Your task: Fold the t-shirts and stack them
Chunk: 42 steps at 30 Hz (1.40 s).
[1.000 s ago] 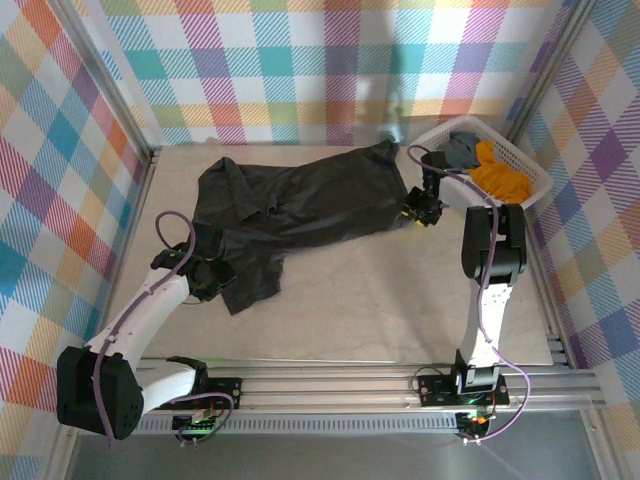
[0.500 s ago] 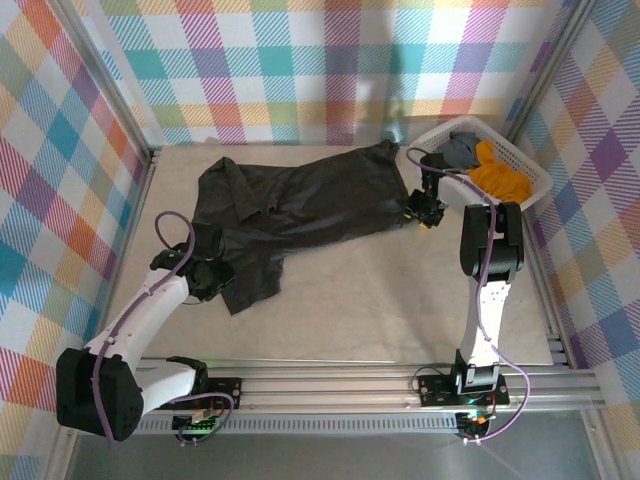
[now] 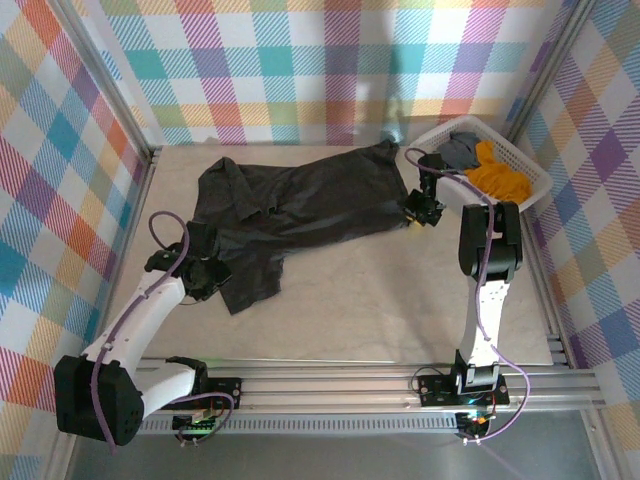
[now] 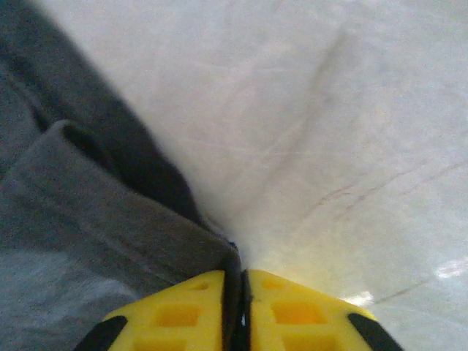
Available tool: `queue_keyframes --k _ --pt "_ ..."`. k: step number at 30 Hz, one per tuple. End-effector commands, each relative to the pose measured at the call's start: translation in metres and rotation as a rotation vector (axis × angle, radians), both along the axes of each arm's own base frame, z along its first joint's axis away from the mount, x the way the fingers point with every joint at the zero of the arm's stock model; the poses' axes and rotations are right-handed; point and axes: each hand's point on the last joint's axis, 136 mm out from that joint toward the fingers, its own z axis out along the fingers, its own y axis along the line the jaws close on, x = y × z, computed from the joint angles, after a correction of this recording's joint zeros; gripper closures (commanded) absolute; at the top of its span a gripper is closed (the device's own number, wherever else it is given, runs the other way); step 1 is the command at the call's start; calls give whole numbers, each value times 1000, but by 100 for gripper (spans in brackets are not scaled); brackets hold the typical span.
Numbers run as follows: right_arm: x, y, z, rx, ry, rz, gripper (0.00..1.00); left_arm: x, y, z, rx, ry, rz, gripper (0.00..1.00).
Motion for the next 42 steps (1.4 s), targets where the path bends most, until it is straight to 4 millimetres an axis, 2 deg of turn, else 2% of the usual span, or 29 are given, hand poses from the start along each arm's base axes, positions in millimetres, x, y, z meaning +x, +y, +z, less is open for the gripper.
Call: queue_keyframes --k 1,4,7,11,13,14,17,20,26,28,31,34,39,42 --pt "4 13 19 45 -48 -24 92 -1 12 9 -21 -7 31 70" --pt "2 8 32 19 -69 -39 100 1 21 16 -39 -21 59 69" --pt "-8 0 47 -16 -83 -33 100 0 38 25 -27 -30 100 69" --pt "-43 -3 61 -15 -94 -9 100 -6 63 33 0 -27 181 66" --pt "-67 -8 64 -27 -82 3 100 -7 73 34 0 -26 212 56" --pt "-80 -12 63 -43 -75 8 100 -6 79 36 -7 -30 231 55" --pt "-115 -29 60 -74 -57 -10 100 12 87 39 -80 -83 265 54" --pt "-132 -44 54 -68 -44 -45 100 43 91 32 -166 -104 262 55" --pt "-124 -55 45 -64 -12 -60 100 89 84 -16 -284 -71 226 57" --pt "-119 -55 45 -57 -14 -57 100 102 77 -23 -307 -84 194 54" --pt "-115 -53 44 -49 -14 -53 100 116 50 -25 -291 -102 93 50" --pt "-113 -51 40 -41 -4 -48 100 112 38 -36 -223 -70 57 47" --pt "-114 -50 36 -32 -1 -45 100 102 38 -64 -225 -32 80 47" --pt "-114 -49 35 -29 1 -44 100 100 40 -71 -210 -9 86 48"
